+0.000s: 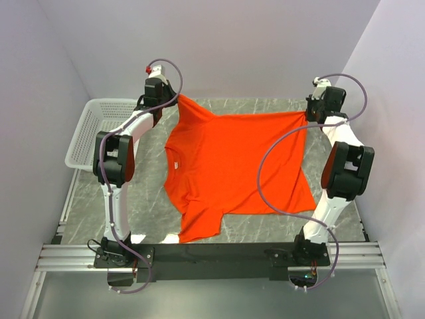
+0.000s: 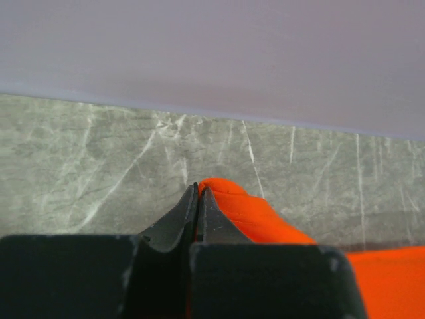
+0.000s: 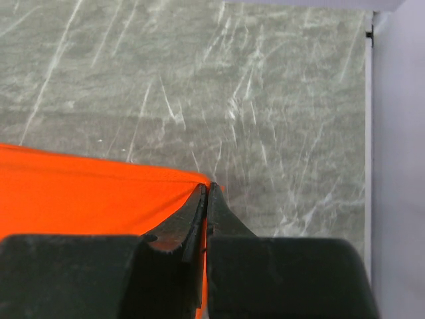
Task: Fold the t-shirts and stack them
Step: Flatten the tshirt out, then fold the tshirt
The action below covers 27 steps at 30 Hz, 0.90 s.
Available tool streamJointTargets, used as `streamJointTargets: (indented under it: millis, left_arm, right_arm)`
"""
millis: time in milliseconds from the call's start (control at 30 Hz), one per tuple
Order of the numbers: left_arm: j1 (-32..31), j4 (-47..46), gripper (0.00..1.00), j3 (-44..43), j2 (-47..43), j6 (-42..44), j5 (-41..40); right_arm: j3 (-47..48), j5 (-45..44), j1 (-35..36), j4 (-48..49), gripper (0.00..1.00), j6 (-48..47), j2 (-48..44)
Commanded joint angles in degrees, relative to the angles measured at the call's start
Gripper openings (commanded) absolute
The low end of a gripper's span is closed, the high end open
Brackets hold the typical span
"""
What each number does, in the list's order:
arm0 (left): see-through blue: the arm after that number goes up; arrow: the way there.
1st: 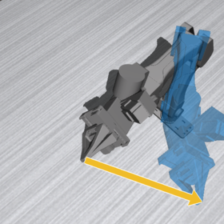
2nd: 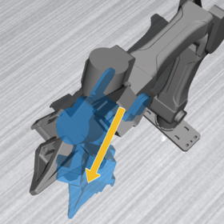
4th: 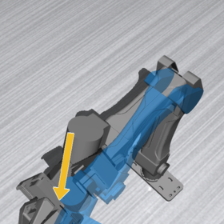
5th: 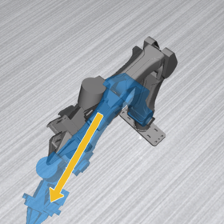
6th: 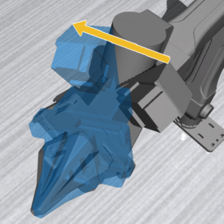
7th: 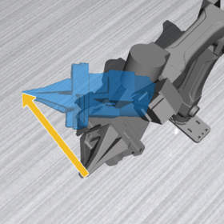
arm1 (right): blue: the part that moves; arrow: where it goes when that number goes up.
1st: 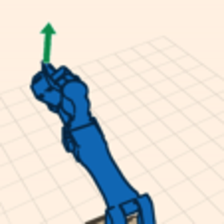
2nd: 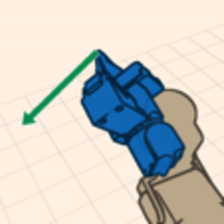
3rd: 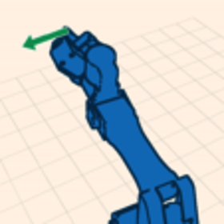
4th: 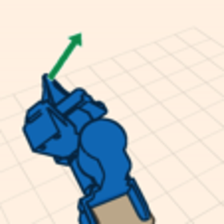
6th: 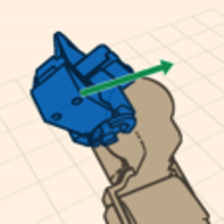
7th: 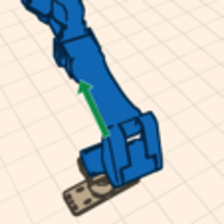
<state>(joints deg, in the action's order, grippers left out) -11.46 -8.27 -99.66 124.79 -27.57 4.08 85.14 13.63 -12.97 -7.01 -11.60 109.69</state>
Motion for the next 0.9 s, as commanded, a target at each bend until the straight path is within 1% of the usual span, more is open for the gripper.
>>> streamJointTargets:
  millis: [0,167,533,767,867]
  left_arm:
    - [0.48,-0.78,0.01,-2.47,-2.36,3.13,-3.81]
    - [1.62,-0.34,0.01,-2.48,-2.62,3.75,-3.81]
    - [1.97,-1.04,0.01,-1.68,-3.5,3.67,-2.23]
    - [1.88,-0.52,0.01,-1.59,-2.54,3.05,-0.12]
    - [1.8,-0.34,0.01,-0.37,-3.41,3.66,0.84]
  right_arm:
    - [5.55,1.31,0.58,-2.57,0.0,-2.11,1.66]
    - [11.08,1.66,1.81,-6.7,0.0,-2.21,5.62]
    - [12.68,1.49,2.6,-7.76,0.0,-2.38,5.54]
    - [15.58,1.66,2.69,-9.78,0.0,-2.82,7.99]
    - [16.54,1.32,2.78,-10.39,0.0,-2.99,8.87]
